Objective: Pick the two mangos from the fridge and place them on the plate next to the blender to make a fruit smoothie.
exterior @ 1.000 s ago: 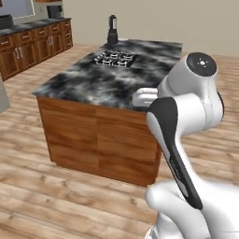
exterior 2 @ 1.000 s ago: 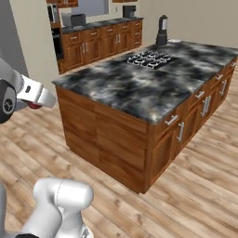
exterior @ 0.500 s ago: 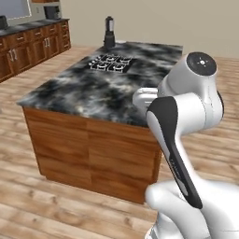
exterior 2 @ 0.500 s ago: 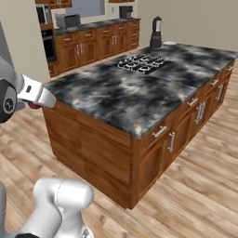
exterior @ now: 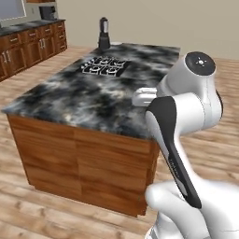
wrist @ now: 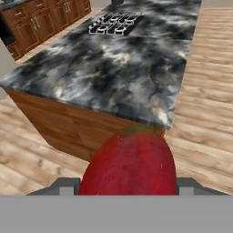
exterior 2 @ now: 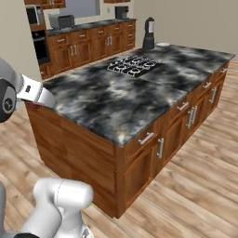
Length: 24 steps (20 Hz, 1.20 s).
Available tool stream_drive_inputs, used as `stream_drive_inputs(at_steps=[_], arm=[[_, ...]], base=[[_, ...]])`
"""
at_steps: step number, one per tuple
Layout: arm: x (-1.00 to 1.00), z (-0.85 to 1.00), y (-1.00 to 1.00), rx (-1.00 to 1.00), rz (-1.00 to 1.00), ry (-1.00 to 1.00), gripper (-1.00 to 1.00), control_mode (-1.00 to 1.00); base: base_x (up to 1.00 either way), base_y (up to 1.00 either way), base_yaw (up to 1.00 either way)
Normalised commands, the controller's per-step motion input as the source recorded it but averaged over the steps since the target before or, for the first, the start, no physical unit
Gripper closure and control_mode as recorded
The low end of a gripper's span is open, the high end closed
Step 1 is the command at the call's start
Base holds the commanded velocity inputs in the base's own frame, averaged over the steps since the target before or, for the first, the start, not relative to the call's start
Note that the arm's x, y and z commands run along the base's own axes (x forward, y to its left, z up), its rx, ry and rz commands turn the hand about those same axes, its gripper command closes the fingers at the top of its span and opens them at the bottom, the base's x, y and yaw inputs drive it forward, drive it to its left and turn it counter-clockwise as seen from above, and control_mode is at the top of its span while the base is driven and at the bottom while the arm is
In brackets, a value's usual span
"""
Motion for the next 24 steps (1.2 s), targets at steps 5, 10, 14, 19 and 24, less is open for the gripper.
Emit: stream_drive_inputs(at_steps=[5,10,14,19,24], arm=[[0.00,0.00,0.00,0.00,0.00,0.00,1.00,1.00],[0.00,0.00,0.00,0.00,0.00,0.00,1.00,1.00],[0.00,0.00,0.00,0.00,0.00,0.00,1.00,1.00],[0.00,0.00,0.00,0.00,0.00,0.00,1.00,1.00],[0.00,0.00,0.00,0.00,0.00,0.00,1.00,1.00]], base=[[0.00,-1.00,-0.18],[0.00,-1.00,-0.25],[0.37,-1.00,-0.26],[0.96,-0.99,-0.19],[1.00,-0.70,-0.07]])
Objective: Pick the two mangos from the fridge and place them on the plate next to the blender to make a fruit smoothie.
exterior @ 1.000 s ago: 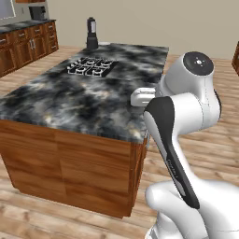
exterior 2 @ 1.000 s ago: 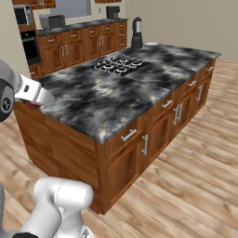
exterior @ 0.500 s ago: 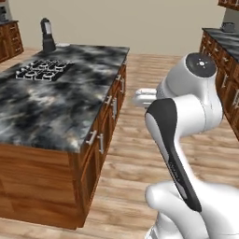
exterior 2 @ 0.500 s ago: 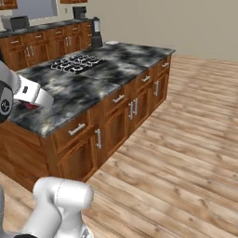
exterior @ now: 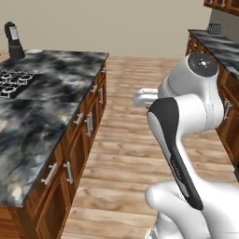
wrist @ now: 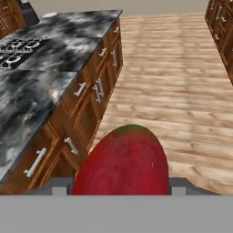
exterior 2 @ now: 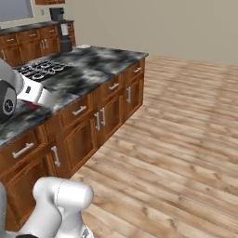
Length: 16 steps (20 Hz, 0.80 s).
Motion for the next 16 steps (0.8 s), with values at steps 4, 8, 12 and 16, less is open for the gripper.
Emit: stream_drive_inputs(at_steps=[4,8,12,16], arm=[[0.00,0.00,0.00,0.00,0.00,0.00,1.00,1.00],[0.00,0.00,0.00,0.00,0.00,0.00,1.00,1.00],[0.00,0.00,0.00,0.00,0.00,0.00,1.00,1.00],[0.00,0.00,0.00,0.00,0.00,0.00,1.00,1.00]], base=[[1.00,-0.67,-0.03],[1.00,-0.71,-0.01],[1.00,-0.82,-0.01],[1.00,-0.69,0.00]])
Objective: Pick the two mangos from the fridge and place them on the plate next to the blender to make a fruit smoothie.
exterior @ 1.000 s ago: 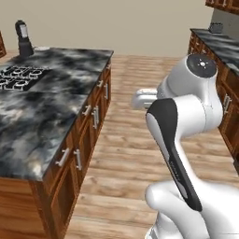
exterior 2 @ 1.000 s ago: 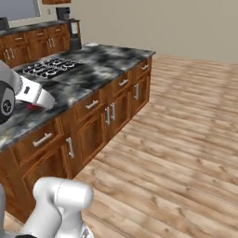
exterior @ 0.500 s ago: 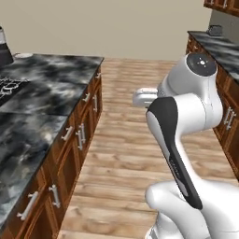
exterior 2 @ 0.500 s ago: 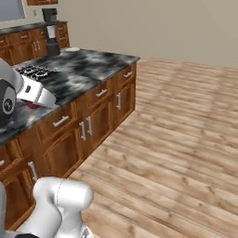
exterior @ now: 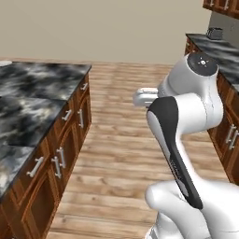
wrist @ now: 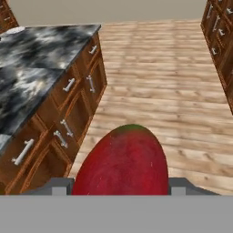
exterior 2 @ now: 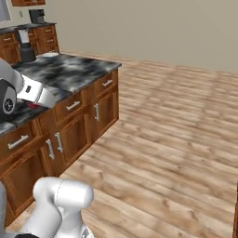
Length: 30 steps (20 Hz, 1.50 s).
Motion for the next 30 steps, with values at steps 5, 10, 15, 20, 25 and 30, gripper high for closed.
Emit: stream_drive_inputs(at_steps=[5,10,15,20,25,30], arm=[[0.00,0.00,0.00,0.00,0.00,0.00,1.00,1.00],[0.00,0.00,0.00,0.00,0.00,0.00,1.00,1.00],[0.00,0.00,0.00,0.00,0.00,0.00,1.00,1.00],[0.00,0.00,0.00,0.00,0.00,0.00,1.00,1.00],[0.00,0.00,0.00,0.00,0.00,0.00,1.00,1.00],[0.00,0.00,0.00,0.00,0.00,0.00,1.00,1.00]], base=[[1.00,-0.33,0.00],[1.00,-0.29,0.00],[1.00,-0.13,0.00],[1.00,-0.05,0.00],[1.00,-0.04,0.00],[1.00,-0.03,0.00]])
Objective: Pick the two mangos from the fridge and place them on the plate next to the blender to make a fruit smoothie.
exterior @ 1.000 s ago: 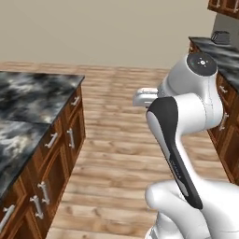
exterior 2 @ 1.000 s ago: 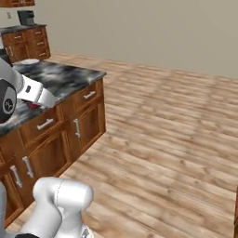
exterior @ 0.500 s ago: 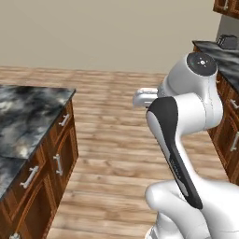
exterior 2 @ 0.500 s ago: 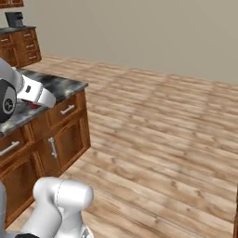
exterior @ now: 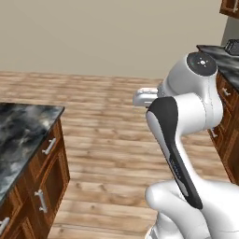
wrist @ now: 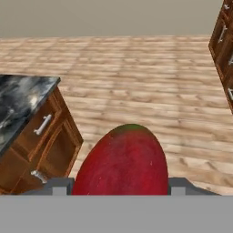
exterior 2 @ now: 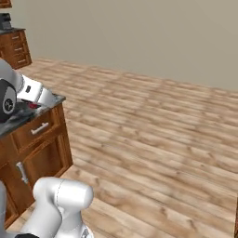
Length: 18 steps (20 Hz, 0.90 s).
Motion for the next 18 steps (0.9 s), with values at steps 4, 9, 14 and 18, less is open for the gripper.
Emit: stream_drive_inputs(at_steps=[4,9,14,18], arm=[[0.00,0.00,0.00,0.00,0.00,0.00,1.00,1.00],[0.00,0.00,0.00,0.00,0.00,0.00,1.00,1.00],[0.00,0.00,0.00,0.00,0.00,0.00,1.00,1.00],[0.00,0.00,0.00,0.00,0.00,0.00,1.00,1.00]], base=[[1.00,-0.01,0.00],[1.00,0.00,0.00],[1.00,0.05,0.06],[1.00,0.10,0.19]])
